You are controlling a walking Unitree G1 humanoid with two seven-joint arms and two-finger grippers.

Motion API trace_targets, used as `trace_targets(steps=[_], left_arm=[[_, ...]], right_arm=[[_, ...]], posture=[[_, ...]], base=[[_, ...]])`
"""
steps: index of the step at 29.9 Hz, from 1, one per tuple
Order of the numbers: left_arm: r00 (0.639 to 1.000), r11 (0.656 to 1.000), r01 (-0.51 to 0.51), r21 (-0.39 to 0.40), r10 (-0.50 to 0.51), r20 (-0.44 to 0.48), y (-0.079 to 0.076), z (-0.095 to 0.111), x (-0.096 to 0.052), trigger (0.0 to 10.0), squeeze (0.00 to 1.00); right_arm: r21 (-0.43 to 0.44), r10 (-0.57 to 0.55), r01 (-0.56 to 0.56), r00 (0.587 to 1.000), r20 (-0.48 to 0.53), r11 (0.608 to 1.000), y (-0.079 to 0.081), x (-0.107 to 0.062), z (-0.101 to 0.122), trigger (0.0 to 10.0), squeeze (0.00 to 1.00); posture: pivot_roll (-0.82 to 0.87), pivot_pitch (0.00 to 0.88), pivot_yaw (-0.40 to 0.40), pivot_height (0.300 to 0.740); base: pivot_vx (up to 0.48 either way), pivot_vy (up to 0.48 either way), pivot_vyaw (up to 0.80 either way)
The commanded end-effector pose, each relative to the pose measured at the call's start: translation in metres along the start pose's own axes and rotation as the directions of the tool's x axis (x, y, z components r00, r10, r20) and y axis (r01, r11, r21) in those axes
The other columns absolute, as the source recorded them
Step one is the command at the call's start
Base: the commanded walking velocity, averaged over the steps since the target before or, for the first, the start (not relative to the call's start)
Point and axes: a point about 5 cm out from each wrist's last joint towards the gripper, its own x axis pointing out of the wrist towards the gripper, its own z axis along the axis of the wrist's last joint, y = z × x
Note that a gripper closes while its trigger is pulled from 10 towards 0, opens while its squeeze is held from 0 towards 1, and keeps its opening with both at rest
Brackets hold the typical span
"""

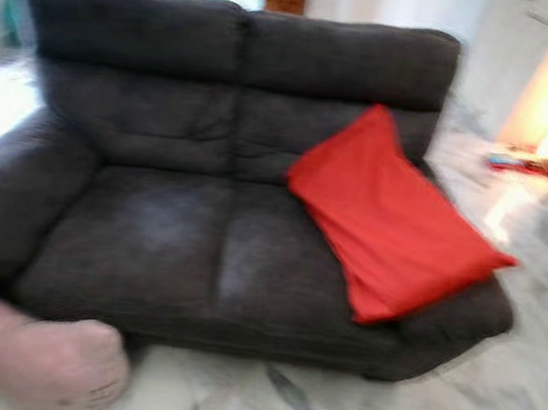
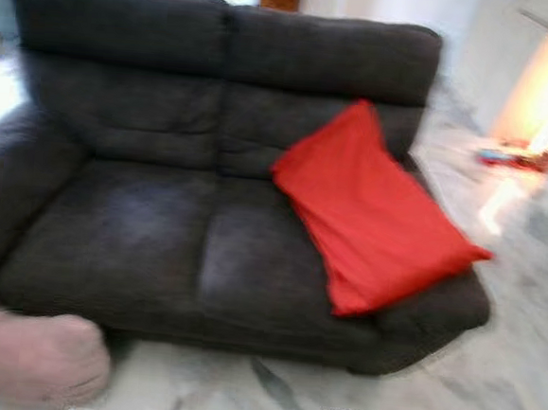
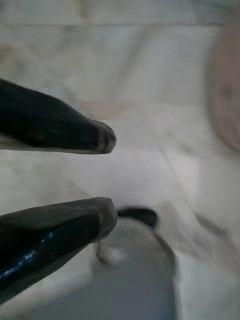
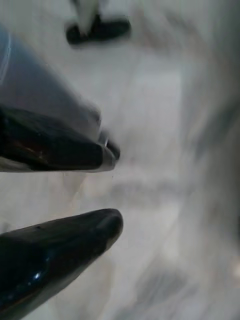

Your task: Move the pillow to the sofa from floor

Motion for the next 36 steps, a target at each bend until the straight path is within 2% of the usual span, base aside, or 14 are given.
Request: trace_targets(steps=[1, 9, 21, 26, 30, 35, 36], left_arm=[[1.000, 1.000, 0.027, 0.014, -0.027, -0.010, -0.009, -0.002, -0.001, 10.0, 0.00], [1.000, 1.000, 0.027, 0.016, -0.026, -0.010, -0.008, -0.001, 0.000, 10.0, 0.00], [1.000, 0.999, 0.030, 0.019, -0.030, -0.007, -0.008, -0.001, 0.000, 10.0, 0.00], [0.999, 0.998, 0.029, 0.053, -0.031, 0.031, -0.008, 0.003, 0.000, 10.0, 0.00], [0.994, 0.995, 0.021, 0.100, -0.031, 0.107, -0.007, 0.011, -0.001, 10.0, 0.00], [0.986, 0.988, 0.022, 0.152, -0.047, 0.159, -0.007, 0.016, -0.001, 10.0, 0.00], [0.981, 0.989, 0.024, 0.143, -0.051, 0.186, -0.001, 0.033, 0.003, 10.0, 0.00]], right_arm=[[-0.006, -0.031, 0.031, 1.000, -0.005, 1.000, -0.014, -0.002, -0.003, 10.0, 0.00], [0.000, -0.035, 0.035, 0.999, -0.009, 0.999, -0.015, -0.002, -0.004, 10.0, 0.00], [0.054, -0.057, 0.057, 0.998, 0.004, 0.997, -0.017, -0.002, 0.000, 10.0, 0.00], [0.068, -0.066, 0.066, 0.998, 0.009, 0.996, -0.017, -0.002, 0.001, 10.0, 0.00], [0.080, -0.067, 0.065, 0.998, 0.021, 0.995, -0.014, -0.001, 0.005, 10.0, 0.00], [0.083, -0.065, 0.062, 0.998, 0.027, 0.995, -0.010, 0.000, 0.008, 10.0, 0.00], [0.085, -0.064, 0.061, 0.998, 0.028, 0.995, -0.010, 0.000, 0.008, 10.0, 0.00]], posture=[[0.14, 0.000, -0.092, 0.740], [0.14, 0.000, -0.091, 0.740], [0.13, 0.000, -0.095, 0.740], [0.14, 0.000, -0.090, 0.740], [0.14, 0.000, -0.080, 0.740], [0.14, 0.000, -0.069, 0.740], [0.14, 0.000, -0.065, 0.740]], base=[[0.000, 0.000, 0.80], [0.000, 0.000, 0.76], [0.000, 0.085, 0.00], [0.000, 0.000, 0.00], [0.000, 0.000, 0.00], [0.000, 0.000, 0.00], [0.000, 0.000, 0.00]])
